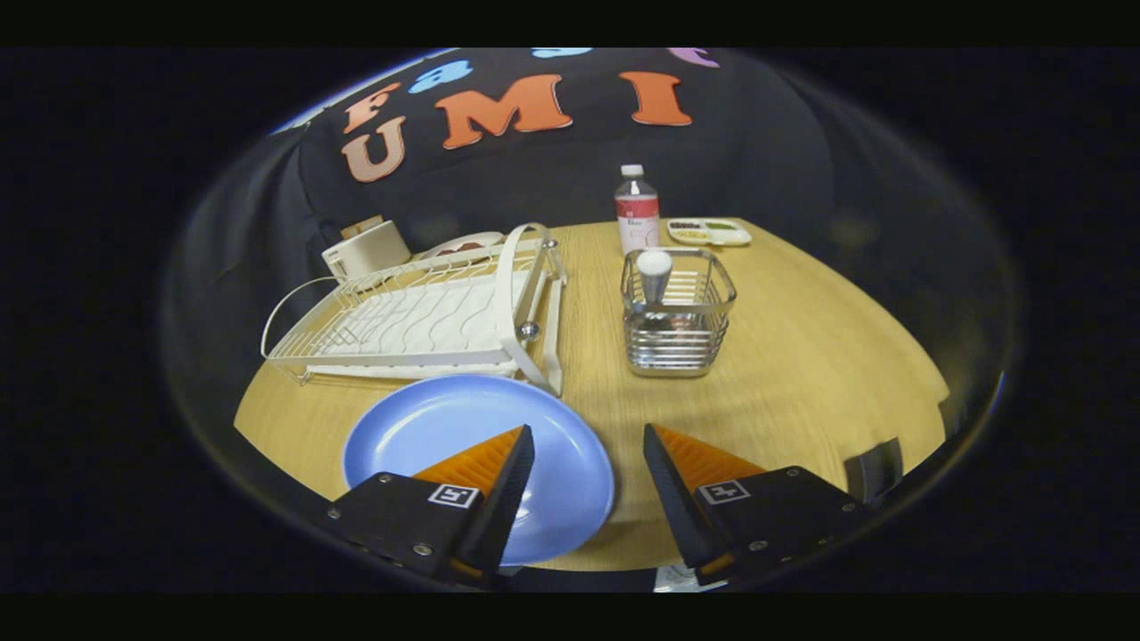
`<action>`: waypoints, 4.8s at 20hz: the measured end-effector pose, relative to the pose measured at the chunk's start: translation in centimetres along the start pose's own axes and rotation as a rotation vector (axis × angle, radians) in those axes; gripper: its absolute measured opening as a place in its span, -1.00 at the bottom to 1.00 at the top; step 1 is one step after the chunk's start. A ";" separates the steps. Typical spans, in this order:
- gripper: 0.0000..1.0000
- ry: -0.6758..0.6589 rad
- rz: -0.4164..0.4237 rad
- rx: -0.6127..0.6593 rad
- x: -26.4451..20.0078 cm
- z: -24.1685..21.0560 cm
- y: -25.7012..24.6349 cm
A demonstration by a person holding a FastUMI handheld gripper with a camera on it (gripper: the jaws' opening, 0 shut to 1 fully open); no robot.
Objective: Take the plate from the dish rack, then take the spoon from the basket and place it into the plate.
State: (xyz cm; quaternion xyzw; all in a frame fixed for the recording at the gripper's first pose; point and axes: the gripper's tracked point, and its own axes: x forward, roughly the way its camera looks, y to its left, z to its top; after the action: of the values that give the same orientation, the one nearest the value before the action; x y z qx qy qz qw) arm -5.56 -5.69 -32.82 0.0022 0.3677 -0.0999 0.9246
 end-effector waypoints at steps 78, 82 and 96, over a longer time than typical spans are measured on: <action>-0.23 -0.385 0.582 -0.263 -6.8 5.2 7.7; 0.22 -0.464 0.506 -0.234 -7.9 8.8 6.5; 0.81 -0.719 0.185 -0.057 -16.0 20.7 1.0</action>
State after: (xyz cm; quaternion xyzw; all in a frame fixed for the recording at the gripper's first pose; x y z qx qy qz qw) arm -2.68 -3.39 -6.90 -0.0255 0.0202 -0.0002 0.9995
